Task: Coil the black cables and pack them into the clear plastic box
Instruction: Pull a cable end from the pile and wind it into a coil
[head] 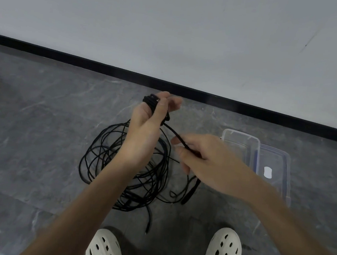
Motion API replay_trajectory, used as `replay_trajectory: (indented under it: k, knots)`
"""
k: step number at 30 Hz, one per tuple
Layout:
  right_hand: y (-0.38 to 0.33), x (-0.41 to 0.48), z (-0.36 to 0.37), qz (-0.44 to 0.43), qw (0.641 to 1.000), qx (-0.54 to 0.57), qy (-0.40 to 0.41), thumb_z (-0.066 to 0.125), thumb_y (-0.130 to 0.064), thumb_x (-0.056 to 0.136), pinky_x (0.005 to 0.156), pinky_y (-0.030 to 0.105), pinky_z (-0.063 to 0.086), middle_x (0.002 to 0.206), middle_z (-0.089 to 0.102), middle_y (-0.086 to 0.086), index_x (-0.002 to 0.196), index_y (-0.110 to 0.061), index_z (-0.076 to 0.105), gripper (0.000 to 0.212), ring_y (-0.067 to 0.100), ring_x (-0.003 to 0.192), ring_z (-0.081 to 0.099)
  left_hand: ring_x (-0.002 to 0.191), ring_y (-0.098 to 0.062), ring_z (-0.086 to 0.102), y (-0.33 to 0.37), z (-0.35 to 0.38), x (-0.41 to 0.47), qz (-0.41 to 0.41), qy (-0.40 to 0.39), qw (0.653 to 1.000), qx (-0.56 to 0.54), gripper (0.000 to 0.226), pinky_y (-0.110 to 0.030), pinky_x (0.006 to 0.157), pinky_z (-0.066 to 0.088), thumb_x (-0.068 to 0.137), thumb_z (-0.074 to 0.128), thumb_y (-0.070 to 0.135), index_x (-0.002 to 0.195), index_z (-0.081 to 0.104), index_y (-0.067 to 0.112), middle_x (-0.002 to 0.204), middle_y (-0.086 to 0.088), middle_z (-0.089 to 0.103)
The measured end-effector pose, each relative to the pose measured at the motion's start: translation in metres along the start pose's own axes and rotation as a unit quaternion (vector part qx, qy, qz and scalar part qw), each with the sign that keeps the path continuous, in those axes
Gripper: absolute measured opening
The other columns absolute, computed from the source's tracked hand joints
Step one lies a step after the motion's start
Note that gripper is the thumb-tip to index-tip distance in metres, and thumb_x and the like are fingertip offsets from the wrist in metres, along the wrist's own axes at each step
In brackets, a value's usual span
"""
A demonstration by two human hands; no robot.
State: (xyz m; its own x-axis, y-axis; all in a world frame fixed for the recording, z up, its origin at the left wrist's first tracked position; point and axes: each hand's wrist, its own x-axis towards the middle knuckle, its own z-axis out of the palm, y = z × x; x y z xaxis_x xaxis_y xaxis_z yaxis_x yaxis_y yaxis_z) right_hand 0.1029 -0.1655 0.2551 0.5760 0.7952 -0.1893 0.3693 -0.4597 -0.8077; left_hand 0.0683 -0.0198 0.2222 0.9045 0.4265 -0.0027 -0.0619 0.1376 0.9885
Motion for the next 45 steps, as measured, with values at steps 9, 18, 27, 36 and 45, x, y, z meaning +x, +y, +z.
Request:
replay_trajectory:
  k: [9, 18, 27, 36, 45]
  knots:
    - [0.007, 0.002, 0.003, -0.001, 0.999, -0.049, -0.014, 0.048, -0.014, 0.099, 0.046, 0.026, 0.036, 0.052, 0.050, 0.002, 0.071, -0.002, 0.058, 0.032, 0.009, 0.042, 0.042, 0.098, -0.007, 0.066, -0.011, 0.000, -0.002, -0.038, -0.069, 0.983, 0.166, 0.013, -0.021, 0.090, 0.050, 0.102, 0.043, 0.010, 0.106, 0.055, 0.012, 0.100, 0.001, 0.072]
    - [0.014, 0.005, 0.003, 0.037, 0.996, -0.046, -0.060, 0.044, -0.016, 0.101, 0.047, 0.015, 0.038, 0.048, 0.050, -0.011, 0.093, 0.001, 0.068, 0.030, 0.003, 0.041, 0.045, 0.095, -0.014, 0.070, 0.001, 0.000, 0.005, -0.138, 0.015, 0.975, -0.172, 0.015, -0.023, 0.091, 0.051, 0.102, 0.042, 0.012, 0.107, 0.056, 0.008, 0.088, 0.000, 0.074]
    - [0.015, 0.003, 0.004, -0.002, 0.998, -0.035, -0.046, 0.053, -0.013, 0.095, 0.045, 0.021, 0.036, 0.049, 0.049, -0.004, 0.072, -0.006, 0.061, 0.026, 0.009, 0.043, 0.044, 0.080, 0.009, 0.060, -0.009, 0.005, -0.006, -0.016, -0.089, 0.934, 0.345, 0.016, -0.007, 0.067, 0.043, 0.101, 0.045, 0.020, 0.087, 0.052, 0.021, 0.085, 0.011, 0.064]
    - [0.018, -0.001, -0.010, -0.019, 0.999, -0.003, -0.030, 0.056, -0.012, 0.094, 0.075, 0.033, 0.057, 0.073, 0.073, -0.002, 0.083, -0.011, 0.072, 0.019, 0.008, 0.070, 0.070, 0.073, -0.002, 0.065, 0.001, 0.001, -0.011, -0.124, -0.298, 0.890, 0.322, 0.078, -0.027, 0.087, 0.044, 0.096, 0.007, 0.058, 0.067, 0.065, 0.015, 0.068, 0.004, 0.070]
    - [0.022, -0.006, -0.026, -0.016, 1.000, 0.009, -0.020, 0.070, -0.001, 0.080, 0.069, 0.045, 0.055, 0.080, 0.065, -0.015, 0.093, -0.026, 0.061, 0.030, 0.015, 0.065, 0.065, 0.073, -0.013, 0.064, 0.004, -0.009, -0.009, -0.128, -0.453, 0.845, 0.255, 0.044, -0.021, 0.078, 0.047, 0.098, 0.041, 0.038, 0.076, 0.064, 0.007, 0.071, 0.001, 0.068]
